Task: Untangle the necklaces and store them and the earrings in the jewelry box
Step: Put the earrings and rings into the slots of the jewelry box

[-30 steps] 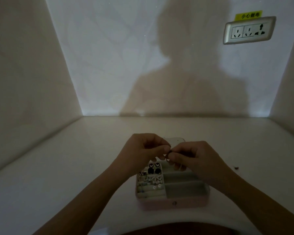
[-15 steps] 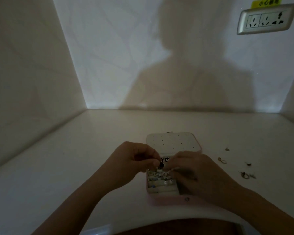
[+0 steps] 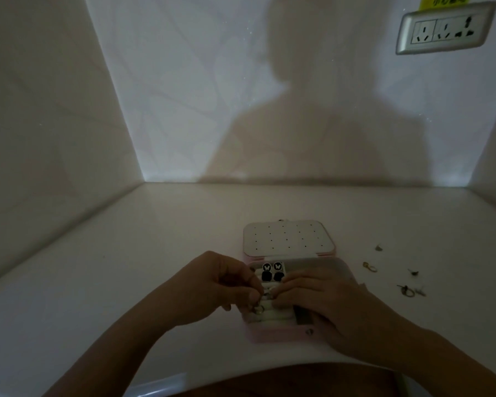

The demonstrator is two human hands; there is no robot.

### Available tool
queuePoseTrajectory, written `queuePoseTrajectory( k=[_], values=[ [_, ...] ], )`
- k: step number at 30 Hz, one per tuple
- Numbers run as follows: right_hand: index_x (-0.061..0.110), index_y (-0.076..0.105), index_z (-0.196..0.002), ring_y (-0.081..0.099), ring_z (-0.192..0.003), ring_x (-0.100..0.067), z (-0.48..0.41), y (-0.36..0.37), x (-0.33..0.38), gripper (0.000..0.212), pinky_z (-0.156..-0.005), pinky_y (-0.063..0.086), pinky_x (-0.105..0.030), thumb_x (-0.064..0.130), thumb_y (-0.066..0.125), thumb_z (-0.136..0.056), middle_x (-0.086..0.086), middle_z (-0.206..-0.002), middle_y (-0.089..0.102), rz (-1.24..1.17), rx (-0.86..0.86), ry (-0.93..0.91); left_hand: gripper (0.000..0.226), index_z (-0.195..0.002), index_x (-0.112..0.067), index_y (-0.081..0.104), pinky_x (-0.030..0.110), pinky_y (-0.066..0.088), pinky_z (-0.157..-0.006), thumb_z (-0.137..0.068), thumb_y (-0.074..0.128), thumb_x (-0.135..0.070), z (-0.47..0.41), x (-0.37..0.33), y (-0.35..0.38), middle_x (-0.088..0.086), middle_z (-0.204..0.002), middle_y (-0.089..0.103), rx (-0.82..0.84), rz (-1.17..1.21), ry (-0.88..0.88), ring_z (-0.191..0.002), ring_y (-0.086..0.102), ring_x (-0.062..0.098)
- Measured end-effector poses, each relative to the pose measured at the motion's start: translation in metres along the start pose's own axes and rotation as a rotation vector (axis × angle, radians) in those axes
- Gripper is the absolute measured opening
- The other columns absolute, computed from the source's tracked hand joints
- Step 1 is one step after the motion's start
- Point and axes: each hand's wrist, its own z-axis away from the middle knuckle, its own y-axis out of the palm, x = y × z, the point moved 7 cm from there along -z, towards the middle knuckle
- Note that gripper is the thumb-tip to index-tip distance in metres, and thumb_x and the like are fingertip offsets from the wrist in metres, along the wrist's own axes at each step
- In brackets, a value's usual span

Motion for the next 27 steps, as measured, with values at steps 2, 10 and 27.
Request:
queuePoseTrajectory(
  k=[2,10,27],
  values=[
    [0.029,0.062,-0.111,0.053,-0.115,-0.002,0.0,0.001,-0.001,0.037,-0.1,0.042,-0.024,0.017,0.043,-0.083,0.014,-0.117,0.065,0.014,-0.009,0.005,0.011,-0.082,-0.02,0.07,0.013,0.045,-0.055,-0.082,0.067,-0.009,0.001,-0.001,-0.001,-0.004,-0.069,0.071,0.015,0.003,-0.006,-0.061,0.061,0.001],
    [0.03,0.063,-0.113,0.051,-0.116,0.001,0.0,0.003,-0.01,0.039,-0.101,0.039,-0.017,0.018,0.042,-0.083,0.014,-0.12,0.063,-0.067,-0.006,0.056,0.012,-0.083,-0.021,0.069,0.012,0.044,-0.055,-0.084,0.065,-0.009,-0.001,-0.009,0.0,-0.006,-0.07,0.07,0.091,-0.038,0.024,-0.062,0.062,0.001],
    [0.028,0.065,-0.113,0.052,-0.113,-0.001,0.0,0.0,-0.007,0.039,-0.096,0.044,-0.023,0.018,0.041,-0.084,0.014,-0.122,0.061,-0.075,-0.017,0.055,0.009,-0.082,-0.024,0.071,0.012,0.041,-0.053,-0.082,0.069,-0.015,-0.011,-0.006,0.019,-0.006,-0.069,0.069,0.163,-0.116,-0.02,-0.059,0.058,0.003]
  ],
)
